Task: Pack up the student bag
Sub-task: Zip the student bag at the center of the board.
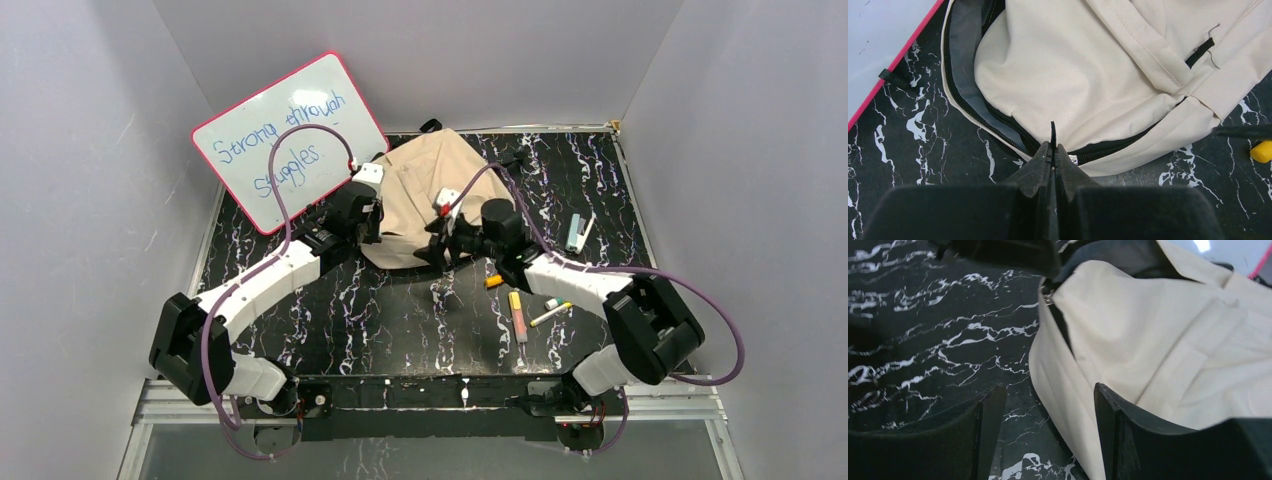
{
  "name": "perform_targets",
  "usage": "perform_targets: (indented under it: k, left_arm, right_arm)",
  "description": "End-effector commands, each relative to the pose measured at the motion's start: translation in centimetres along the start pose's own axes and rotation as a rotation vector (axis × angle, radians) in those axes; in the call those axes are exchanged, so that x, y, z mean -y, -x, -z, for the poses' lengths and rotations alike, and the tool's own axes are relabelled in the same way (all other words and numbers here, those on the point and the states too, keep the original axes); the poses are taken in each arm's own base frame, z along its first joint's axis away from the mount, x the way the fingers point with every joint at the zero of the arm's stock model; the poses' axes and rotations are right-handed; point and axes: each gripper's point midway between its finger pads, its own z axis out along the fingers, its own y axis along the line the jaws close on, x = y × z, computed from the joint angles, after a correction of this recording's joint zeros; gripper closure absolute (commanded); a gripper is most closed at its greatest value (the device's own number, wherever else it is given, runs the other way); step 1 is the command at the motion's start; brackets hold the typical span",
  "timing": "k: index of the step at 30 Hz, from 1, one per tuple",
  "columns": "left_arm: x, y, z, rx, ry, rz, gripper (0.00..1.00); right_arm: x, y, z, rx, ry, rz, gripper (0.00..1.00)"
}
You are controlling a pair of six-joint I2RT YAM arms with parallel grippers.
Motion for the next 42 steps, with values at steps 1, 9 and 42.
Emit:
perform_targets:
  k: [1,9,42]
  left_arm:
    - [-0.1,4.1,2.2,0.114,-0.018,0.058,1.0]
    - [0.3,4.0,2.7,0.113,-0.051,0.067,1.0]
    - [-4.3,6.6,-0.3,0.149,0.152,0.079,1.0]
  right_arm:
    - [-1.5,2.1,-1.2,0.169,0.096,0.338,0.25]
    - [-2.0,2.7,-4.4,0.234,0.165,0.464,0.22]
    - [-2.7,-2.8,-2.0,-0.026,0.151,0.457,1.0]
